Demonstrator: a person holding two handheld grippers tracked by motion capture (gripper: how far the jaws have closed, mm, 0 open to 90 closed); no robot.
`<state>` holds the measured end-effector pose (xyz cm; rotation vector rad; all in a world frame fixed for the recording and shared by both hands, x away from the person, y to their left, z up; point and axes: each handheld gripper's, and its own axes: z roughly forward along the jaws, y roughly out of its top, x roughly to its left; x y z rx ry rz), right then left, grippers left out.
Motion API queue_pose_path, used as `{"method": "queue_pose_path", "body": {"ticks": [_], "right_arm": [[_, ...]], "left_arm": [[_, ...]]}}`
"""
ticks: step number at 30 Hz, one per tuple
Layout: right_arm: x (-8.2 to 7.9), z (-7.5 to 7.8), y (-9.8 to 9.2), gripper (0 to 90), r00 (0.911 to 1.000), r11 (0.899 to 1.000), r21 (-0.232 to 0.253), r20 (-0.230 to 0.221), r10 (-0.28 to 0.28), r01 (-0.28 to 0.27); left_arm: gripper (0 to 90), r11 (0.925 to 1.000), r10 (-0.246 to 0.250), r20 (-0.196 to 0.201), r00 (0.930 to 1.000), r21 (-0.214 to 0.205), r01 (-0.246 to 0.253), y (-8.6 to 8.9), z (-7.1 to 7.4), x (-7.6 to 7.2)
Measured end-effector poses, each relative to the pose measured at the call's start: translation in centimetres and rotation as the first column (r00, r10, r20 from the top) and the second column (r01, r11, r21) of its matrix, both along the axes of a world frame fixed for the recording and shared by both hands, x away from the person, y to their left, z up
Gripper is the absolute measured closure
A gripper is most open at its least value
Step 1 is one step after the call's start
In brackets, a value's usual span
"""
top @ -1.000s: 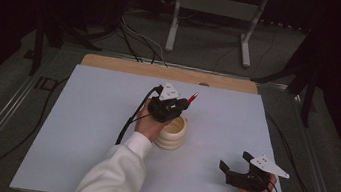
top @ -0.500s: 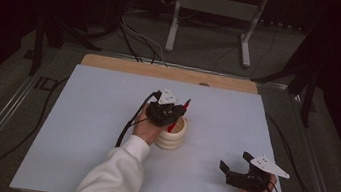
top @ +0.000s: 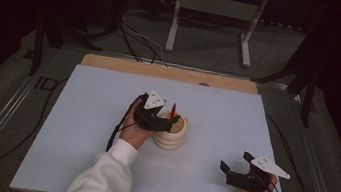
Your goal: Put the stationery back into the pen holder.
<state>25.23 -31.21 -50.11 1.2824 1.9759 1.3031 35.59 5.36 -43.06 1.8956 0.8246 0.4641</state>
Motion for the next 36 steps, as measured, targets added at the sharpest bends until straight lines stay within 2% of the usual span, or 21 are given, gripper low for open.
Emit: {"method": "queue_pose_path", "body": {"ticks": [4, 9, 13, 17, 18, 19, 22, 24, 28, 33, 36], "right_arm": [[0.0, 0.0, 0.0, 0.5, 1.0000, 1.000, 0.001, 0.002, -0.001, 0.001], [-0.1, 0.1, 0.1, 0.5, 1.0000, 1.000, 0.003, 0.004, 0.001, -0.001], [-0.2, 0.1, 0.2, 0.5, 1.0000, 1.000, 0.004, 0.006, 0.002, -0.002], [-0.3, 0.1, 0.2, 0.5, 0.9999, 1.000, 0.005, 0.010, 0.003, -0.003], [-0.3, 0.1, 0.2, 0.5, 0.9999, 1.000, 0.005, 0.010, 0.003, -0.003], [-0.3, 0.2, 0.2, 0.4, 0.9999, 1.000, 0.007, 0.010, 0.003, -0.003], [-0.4, 0.2, 0.2, 0.4, 0.9999, 1.000, 0.007, 0.012, 0.002, -0.002], [-0.4, 0.2, 0.2, 0.5, 0.9999, 1.000, 0.008, 0.014, 0.003, -0.003], [-0.4, 0.2, 0.2, 0.5, 0.9998, 1.000, 0.010, 0.018, 0.006, -0.006], [-0.6, 0.3, 0.3, 0.4, 0.9996, 1.000, 0.017, 0.029, 0.005, -0.006], [-0.6, 0.3, 0.2, 0.4, 0.9993, 1.000, 0.020, 0.038, 0.002, -0.002]], "left_arm": [[15.2, 0.9990, 0.045, 0.010, 0.9990, -0.003, -0.045, 2.4, 0.6, -0.6], [1.6, 0.9955, 0.095, 0.012, 0.9954, -0.003, -0.095, 6.0, 1.0, -1.5], [0.1, 0.9908, 0.134, 0.035, 0.9904, 0.017, -0.134, 8.7, 1.1, -2.4], [0.1, 0.9845, 0.174, 0.046, 0.9837, 0.012, -0.175, 11.3, 0.7, -3.2], [0.1, 0.9845, 0.174, 0.046, 0.9837, 0.012, -0.175, 11.3, 0.7, -3.2], [0.1, 0.9794, 0.201, 0.053, 0.9780, 0.002, -0.202, 12.7, 0.3, -3.7], [0.2, 0.9727, 0.231, 0.059, 0.9711, 0.007, -0.232, 14.3, -0.3, -4.4], [0.2, 0.9708, 0.239, 0.060, 0.9692, 0.004, -0.240, 15.2, -0.9, -4.9], [0.2, 0.9672, 0.251, 0.069, 0.9656, 0.025, -0.253, 16.3, -2.1, -6.2], [0.2, 0.9609, 0.272, 0.082, 0.9587, 0.029, -0.275, 17.0, -3.7, -7.7], [0.2, 0.9596, 0.278, 0.088, 0.9564, 0.019, -0.281, 17.4, -4.4, -8.3]]}}
